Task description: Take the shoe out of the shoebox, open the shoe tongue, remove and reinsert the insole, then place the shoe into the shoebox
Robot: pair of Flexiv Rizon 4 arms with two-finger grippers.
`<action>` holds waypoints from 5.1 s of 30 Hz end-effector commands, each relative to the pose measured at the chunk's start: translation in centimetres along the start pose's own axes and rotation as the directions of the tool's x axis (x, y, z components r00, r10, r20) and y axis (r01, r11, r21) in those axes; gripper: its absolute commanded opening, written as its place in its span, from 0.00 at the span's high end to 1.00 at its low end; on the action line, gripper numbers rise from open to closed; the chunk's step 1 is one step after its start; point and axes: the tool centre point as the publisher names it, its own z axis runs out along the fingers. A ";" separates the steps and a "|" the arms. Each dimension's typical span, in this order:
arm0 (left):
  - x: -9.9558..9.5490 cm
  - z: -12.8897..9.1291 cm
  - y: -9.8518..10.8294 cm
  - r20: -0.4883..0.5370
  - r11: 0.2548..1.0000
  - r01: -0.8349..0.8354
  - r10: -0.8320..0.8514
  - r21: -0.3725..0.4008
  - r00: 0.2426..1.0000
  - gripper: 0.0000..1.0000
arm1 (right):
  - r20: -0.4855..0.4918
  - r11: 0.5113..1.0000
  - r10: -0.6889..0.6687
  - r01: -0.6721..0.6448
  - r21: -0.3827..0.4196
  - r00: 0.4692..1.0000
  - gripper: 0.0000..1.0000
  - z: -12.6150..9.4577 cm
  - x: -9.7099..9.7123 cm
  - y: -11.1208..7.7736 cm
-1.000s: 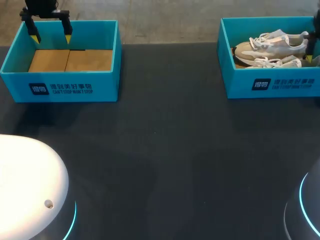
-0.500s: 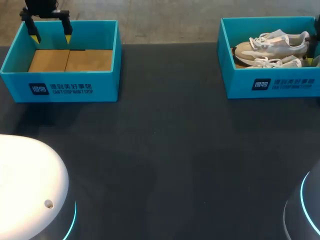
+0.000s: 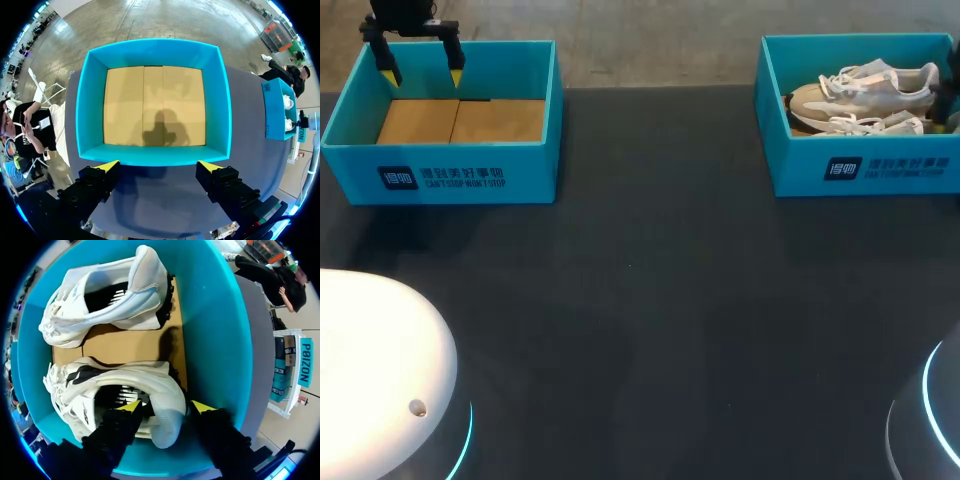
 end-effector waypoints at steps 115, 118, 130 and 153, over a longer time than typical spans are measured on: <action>0.0 0.0 0.0 0.000 1.000 0.000 0.000 0.000 1.000 0.00 | 0.134 0.987 0.149 -0.139 -0.080 0.980 1.00 -17.1 8.8 -19.2; 0.0 0.0 0.0 0.000 1.000 0.000 0.000 0.000 1.000 0.00 | 0.134 0.987 0.149 -0.139 -0.080 0.980 1.00 -17.1 8.8 -19.2; 0.0 0.0 0.0 0.000 1.000 0.000 0.000 0.000 1.000 0.00 | 0.105 0.986 0.164 -0.159 -0.054 0.981 1.00 -12.7 13.7 -27.7; 0.0 0.0 0.0 0.000 1.000 0.000 0.000 0.000 1.000 0.00 | 0.101 0.986 0.166 -0.167 0.006 0.981 1.00 -3.7 23.7 -37.6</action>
